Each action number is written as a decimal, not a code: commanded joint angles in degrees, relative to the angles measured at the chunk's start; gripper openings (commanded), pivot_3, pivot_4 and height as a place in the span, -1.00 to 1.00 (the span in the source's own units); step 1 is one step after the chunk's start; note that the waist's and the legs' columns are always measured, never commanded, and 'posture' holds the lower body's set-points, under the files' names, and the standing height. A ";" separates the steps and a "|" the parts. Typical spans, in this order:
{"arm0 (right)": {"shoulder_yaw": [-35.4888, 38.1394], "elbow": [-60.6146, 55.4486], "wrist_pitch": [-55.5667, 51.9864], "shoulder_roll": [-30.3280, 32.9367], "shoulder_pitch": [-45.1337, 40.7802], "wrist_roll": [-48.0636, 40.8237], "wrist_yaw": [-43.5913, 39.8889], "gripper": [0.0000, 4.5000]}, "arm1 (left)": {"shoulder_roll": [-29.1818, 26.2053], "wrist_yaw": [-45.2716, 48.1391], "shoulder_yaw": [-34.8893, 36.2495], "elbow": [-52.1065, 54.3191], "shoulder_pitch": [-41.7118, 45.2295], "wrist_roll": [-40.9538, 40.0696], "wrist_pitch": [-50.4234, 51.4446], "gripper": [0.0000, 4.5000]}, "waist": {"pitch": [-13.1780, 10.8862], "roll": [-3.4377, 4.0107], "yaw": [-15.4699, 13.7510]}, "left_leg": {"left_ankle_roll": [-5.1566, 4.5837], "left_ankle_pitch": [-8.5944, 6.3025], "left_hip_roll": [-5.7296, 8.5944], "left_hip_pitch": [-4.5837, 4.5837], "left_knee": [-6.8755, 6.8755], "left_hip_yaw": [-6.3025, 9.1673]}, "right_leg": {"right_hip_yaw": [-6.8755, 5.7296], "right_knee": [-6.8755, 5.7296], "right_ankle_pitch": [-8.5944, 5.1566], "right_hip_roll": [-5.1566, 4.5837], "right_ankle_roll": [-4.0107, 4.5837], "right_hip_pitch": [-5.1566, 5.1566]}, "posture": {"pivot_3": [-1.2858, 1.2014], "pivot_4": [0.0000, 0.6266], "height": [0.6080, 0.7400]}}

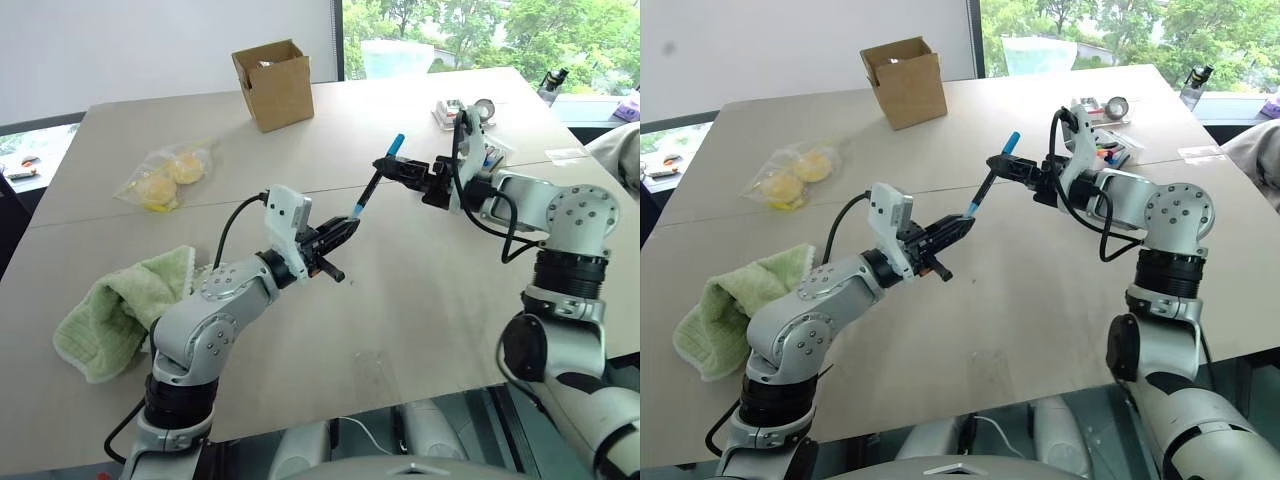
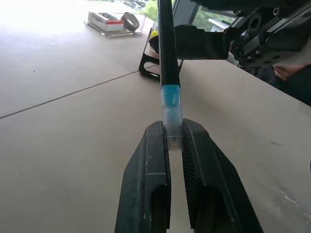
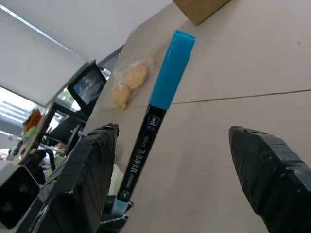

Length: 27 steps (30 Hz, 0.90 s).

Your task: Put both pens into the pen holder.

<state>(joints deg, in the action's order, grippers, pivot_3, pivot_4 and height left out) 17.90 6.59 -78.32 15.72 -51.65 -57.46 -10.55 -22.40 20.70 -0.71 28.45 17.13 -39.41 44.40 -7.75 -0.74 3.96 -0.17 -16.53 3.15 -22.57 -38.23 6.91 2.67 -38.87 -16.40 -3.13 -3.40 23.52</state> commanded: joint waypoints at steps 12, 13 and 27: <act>-5.40 3.03 2.69 5.13 -4.02 4.13 -14.47 0.72 | -1.34 4.33 -1.32 3.12 -2.37 2.19 -2.85 -1.00 | 0.00 -0.01 -0.59 | -0.01 -0.01 -0.01 -0.01 0.00 0.03 | -0.01 0.02 0.00 -0.11 0.00 0.00 | 0.03 -0.52 1.00; -5.63 3.03 2.45 5.44 -4.11 4.23 -15.13 0.72 | -1.36 4.44 -1.36 3.14 -2.43 2.29 -2.92 -1.00 | 0.00 -0.01 -0.61 | -0.01 -0.01 -0.01 -0.01 0.00 0.03 | -0.01 0.02 0.00 -0.12 0.00 0.00 | 0.03 -0.52 1.00; -7.03 2.83 2.75 7.00 -3.82 5.99 -19.34 -0.98 | -1.52 5.76 -0.90 3.88 -3.59 2.84 -3.84 -1.00 | 0.00 -0.01 -0.84 | -0.01 -0.01 -0.01 -0.02 0.00 0.05 | -0.03 0.02 0.00 -0.19 0.00 0.01 | 0.03 -0.52 1.00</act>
<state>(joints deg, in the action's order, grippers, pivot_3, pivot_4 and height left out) 10.40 11.04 -76.18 21.04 -54.87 -52.62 -29.92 -23.66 25.31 -2.81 28.68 13.65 -36.03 42.37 -7.75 -0.75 3.12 -0.18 -16.53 3.15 -22.59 -38.24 6.96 2.63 -38.84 -16.40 -3.32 -3.40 23.53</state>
